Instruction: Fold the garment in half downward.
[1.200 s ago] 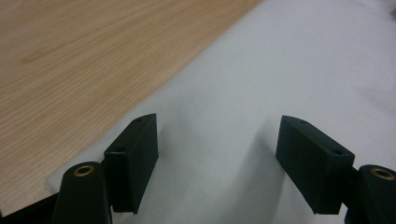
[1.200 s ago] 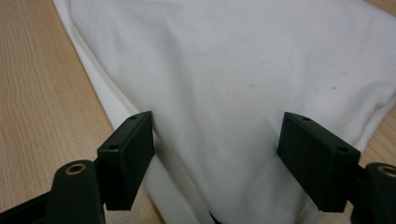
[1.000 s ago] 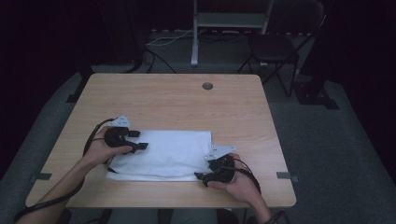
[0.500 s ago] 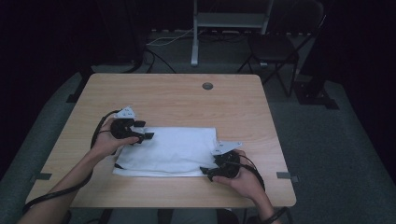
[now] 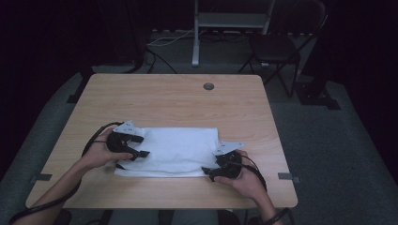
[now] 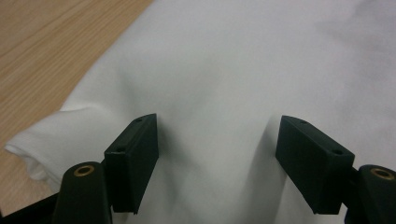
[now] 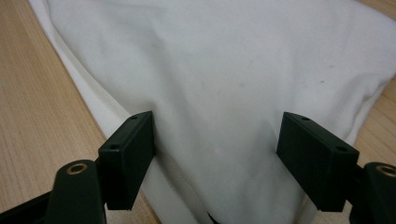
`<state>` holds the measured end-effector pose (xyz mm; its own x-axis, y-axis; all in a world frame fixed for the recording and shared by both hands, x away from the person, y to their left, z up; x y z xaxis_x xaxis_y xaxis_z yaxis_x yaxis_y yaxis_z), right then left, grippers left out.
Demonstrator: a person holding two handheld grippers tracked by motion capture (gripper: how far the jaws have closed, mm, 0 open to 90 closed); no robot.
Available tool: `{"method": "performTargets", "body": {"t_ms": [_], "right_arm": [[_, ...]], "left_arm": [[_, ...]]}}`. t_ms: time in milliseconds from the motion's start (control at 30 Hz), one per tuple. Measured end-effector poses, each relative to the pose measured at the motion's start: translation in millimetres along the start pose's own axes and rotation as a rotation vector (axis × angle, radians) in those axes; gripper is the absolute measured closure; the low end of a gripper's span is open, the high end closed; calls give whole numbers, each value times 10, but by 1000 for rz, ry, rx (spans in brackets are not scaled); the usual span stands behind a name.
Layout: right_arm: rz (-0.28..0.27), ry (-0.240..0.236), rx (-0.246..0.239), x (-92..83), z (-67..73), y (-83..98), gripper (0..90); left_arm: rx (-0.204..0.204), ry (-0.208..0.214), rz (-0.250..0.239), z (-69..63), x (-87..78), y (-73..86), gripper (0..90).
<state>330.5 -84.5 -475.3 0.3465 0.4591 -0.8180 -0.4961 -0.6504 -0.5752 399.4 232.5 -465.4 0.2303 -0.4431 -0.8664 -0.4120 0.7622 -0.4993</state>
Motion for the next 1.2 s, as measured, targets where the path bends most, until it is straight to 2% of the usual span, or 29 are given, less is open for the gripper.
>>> {"method": "performTargets", "body": {"t_ms": [367, 600, 767, 900, 933, 1000, 1033, 1067, 1200], "right_arm": [[-3, 15, 25, -17, -127, 26, 268], [-4, 26, 40, -11, -282, 18, 264], [-2, 30, 44, -6, -295, 11, 244], [-18, 28, 57, -31, -264, 9, 192], [-30, 34, 56, -60, -240, 3, 167], [-43, 41, 53, -81, -223, -9, 144], [-61, 41, 50, -118, -186, -28, 143], [-72, 41, 47, -138, -164, -43, 136], [-107, 33, 34, -195, -63, -92, 135]], "left_arm": [[-33, -2, -43, 142, 130, -187, 295], [-54, -16, -61, 179, 189, -272, 295], [-62, -32, -84, 210, 182, -328, 295], [-83, -52, -146, 221, 66, -337, 294], [-98, -59, -187, 227, -30, -330, 294], [-105, -66, -206, 232, -83, -321, 294], [-135, -81, -225, 233, -177, -305, 206], [-135, -81, -225, 233, -177, -305, 197], [-150, -99, -289, 187, -401, -224, 197]]}}
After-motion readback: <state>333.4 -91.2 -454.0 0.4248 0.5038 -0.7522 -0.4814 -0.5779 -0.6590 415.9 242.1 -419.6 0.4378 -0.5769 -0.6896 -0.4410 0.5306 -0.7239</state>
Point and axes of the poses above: each handheld gripper's, and its own axes: x roughly forward along the jaws, y roughly out of its underside, z roughly to its left, the point moved 5 cm from there along x, roughly forward along the jaws, and after that the axes turned 12 degrees about z, right-handed, at the moved point
